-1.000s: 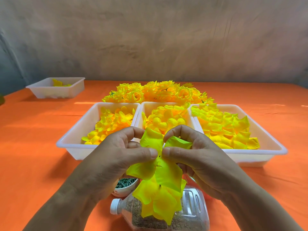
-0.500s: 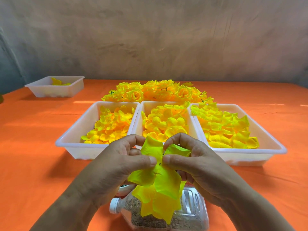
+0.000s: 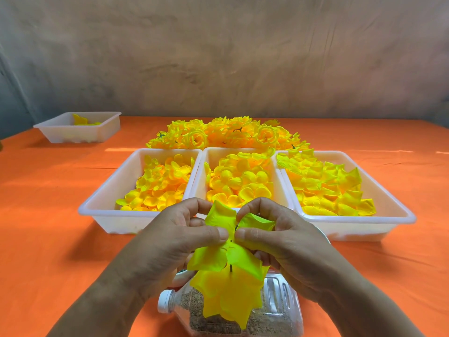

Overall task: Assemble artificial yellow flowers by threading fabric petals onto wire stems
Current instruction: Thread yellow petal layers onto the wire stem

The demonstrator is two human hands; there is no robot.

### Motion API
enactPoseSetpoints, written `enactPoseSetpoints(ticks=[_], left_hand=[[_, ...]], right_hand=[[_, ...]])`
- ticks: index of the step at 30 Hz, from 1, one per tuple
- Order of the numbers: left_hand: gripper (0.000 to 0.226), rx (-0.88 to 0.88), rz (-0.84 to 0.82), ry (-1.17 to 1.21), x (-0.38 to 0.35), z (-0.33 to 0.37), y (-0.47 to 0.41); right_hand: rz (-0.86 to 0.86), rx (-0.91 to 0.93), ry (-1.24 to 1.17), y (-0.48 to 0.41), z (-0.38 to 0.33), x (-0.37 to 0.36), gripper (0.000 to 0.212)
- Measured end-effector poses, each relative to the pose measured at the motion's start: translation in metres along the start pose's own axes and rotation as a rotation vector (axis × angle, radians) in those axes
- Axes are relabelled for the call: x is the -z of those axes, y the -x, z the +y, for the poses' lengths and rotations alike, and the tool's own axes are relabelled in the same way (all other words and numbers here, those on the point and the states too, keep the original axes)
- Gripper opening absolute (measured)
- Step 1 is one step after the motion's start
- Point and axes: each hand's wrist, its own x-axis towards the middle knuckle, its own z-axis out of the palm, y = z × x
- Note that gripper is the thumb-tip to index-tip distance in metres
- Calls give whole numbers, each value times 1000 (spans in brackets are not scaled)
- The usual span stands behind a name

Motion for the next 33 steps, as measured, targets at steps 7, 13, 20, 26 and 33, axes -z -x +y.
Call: enactPoseSetpoints(ticks=[7,13,20,26,33], left_hand=[[36,-47,-38,3,3,5,5],[31,-44,-70,10,3,2,4],[31,-11,-48,-35,1,0,0],[30,31,-90,-20,2,-8,0],[29,70,-90,-147,5,-19,-3]], right_hand=[[-33,43,-4,3,-3,-2,20],[-24,26,27,3,0,-1,21],[-5,3,13,2,4,1,25],[24,-17,95,2,11,2,20],[98,-10,349,1,14,7,25]])
